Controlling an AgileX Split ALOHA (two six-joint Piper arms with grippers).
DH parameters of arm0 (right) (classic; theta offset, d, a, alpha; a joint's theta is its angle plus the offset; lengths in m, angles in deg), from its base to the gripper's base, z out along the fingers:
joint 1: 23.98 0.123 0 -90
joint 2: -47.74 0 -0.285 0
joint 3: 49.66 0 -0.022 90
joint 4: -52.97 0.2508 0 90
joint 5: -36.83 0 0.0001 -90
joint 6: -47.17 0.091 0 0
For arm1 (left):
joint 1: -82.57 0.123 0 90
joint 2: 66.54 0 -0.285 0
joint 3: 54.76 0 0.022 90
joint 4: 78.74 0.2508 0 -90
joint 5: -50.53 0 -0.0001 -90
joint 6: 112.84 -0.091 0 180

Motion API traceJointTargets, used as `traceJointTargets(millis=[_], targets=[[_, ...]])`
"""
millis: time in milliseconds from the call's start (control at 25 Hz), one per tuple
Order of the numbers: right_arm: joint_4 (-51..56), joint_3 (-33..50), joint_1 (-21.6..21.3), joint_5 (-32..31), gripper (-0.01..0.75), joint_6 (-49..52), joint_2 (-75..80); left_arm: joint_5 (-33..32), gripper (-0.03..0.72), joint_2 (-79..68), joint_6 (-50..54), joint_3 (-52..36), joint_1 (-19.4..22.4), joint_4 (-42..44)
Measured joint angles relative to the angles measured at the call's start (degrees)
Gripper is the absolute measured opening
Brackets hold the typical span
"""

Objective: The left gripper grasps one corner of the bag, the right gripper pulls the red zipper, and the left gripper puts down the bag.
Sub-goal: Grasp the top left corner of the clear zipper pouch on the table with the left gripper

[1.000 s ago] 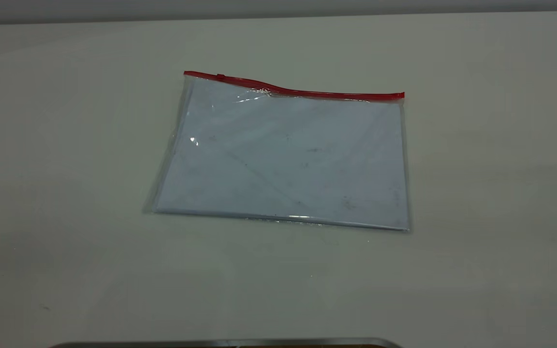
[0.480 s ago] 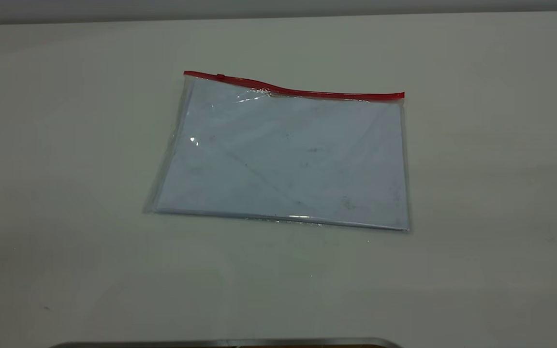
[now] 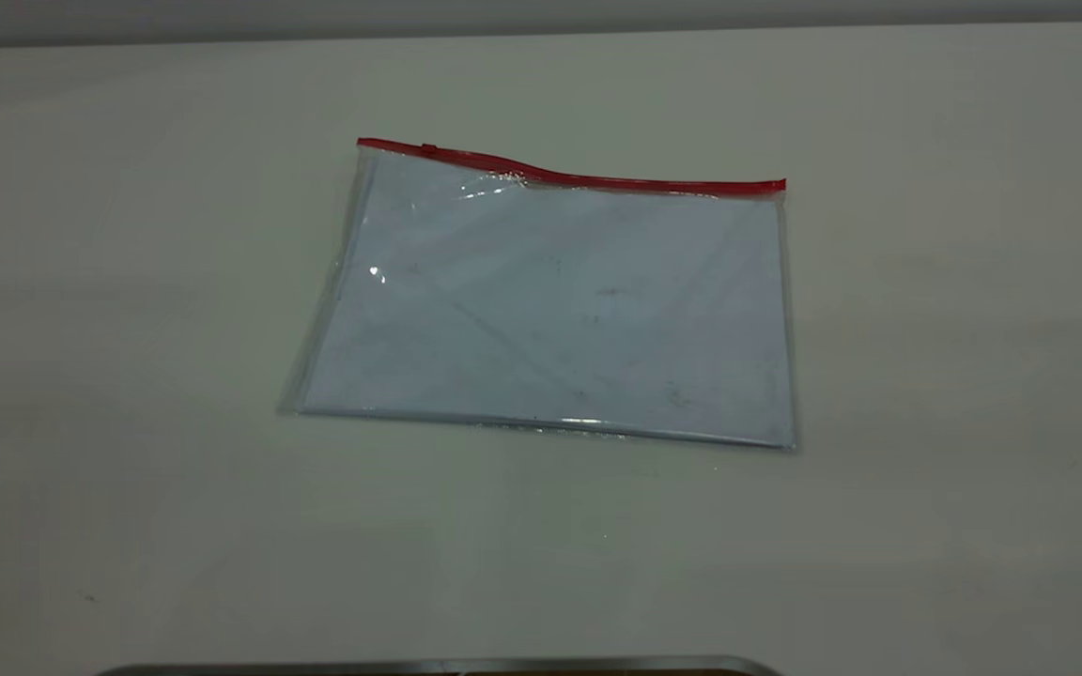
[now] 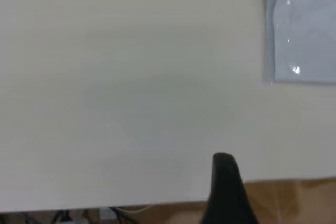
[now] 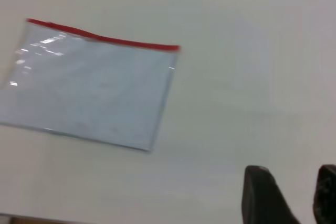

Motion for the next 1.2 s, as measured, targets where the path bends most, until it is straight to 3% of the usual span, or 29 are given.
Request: traceJointTargets(millis=[280,400,560,680,920,1200], targets=[[2.38,-4.59,0.0,1.64,0.54,-0.25,9.47,10.65,0.581,-21.63,0.19,10.33,0.0,-0.52],[2.38,-7.29,0.0,4.82,0.597,-0.64,19.57,14.51,0.581,-30.43,0.19,13.23,0.0,-3.28],[2.45,-11.48,0.0,10.34,0.597,-0.87,32.76,22.75,0.581,-43.32,-0.34,16.65,0.0,-7.16],[2.51,-13.67,0.0,15.98,0.586,-1.62,41.34,25.46,0.581,-52.04,-2.57,20.21,0.0,-7.46],[5.14,-15.4,0.0,23.42,0.584,-7.83,56.84,24.41,0.581,-67.4,-10.6,28.18,0.0,-11.9],[14.08,-15.58,0.0,29.0,0.584,-16.8,72.11,20.73,0.581,-83.07,-22.7,34.98,0.0,-24.5]])
